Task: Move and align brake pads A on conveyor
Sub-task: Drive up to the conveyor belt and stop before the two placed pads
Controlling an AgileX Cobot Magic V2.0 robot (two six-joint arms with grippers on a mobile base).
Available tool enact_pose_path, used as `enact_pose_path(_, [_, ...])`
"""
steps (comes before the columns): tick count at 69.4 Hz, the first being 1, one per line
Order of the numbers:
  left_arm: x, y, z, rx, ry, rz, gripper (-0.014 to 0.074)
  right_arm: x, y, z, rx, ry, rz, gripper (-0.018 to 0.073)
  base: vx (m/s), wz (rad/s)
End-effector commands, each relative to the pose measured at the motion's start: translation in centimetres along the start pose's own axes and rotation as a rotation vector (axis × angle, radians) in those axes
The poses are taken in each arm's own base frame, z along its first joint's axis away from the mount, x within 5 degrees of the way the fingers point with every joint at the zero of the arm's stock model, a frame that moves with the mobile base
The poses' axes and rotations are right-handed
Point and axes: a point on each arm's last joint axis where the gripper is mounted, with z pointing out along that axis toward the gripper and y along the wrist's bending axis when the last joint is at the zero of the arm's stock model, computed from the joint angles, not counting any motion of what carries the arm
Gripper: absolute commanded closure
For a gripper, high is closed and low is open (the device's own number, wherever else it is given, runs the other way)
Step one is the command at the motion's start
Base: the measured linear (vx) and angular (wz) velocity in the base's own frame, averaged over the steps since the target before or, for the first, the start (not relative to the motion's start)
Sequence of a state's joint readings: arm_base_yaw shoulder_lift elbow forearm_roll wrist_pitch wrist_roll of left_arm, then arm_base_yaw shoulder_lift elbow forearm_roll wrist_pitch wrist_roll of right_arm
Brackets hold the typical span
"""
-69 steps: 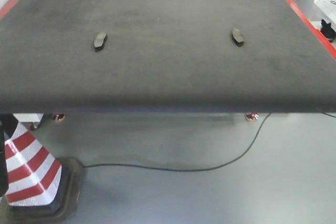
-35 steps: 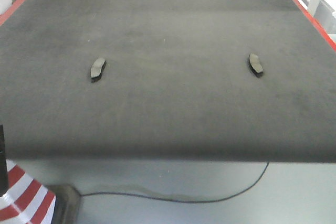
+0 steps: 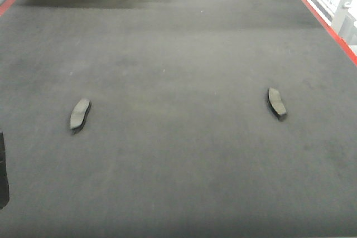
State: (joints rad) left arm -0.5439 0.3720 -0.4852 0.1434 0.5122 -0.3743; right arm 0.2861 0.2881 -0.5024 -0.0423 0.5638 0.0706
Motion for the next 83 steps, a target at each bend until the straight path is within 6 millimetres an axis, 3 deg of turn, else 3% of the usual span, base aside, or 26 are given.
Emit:
enact_pose_path(1, [-1.62,-0.53,-0.3,0.042,-0.103,0.003,0.0602,-1.74,0.05,-0.29,-0.001,-0.117,-0.012,0.0561,0.28,-0.06])
enact_pose_path(83, [-1.62,-0.53,-0.3,0.042,-0.103,0.003,0.0602,-1.74,0.05,-0.29,-0.001,-0.117,-0.012,0.0561,0.12,0.01])
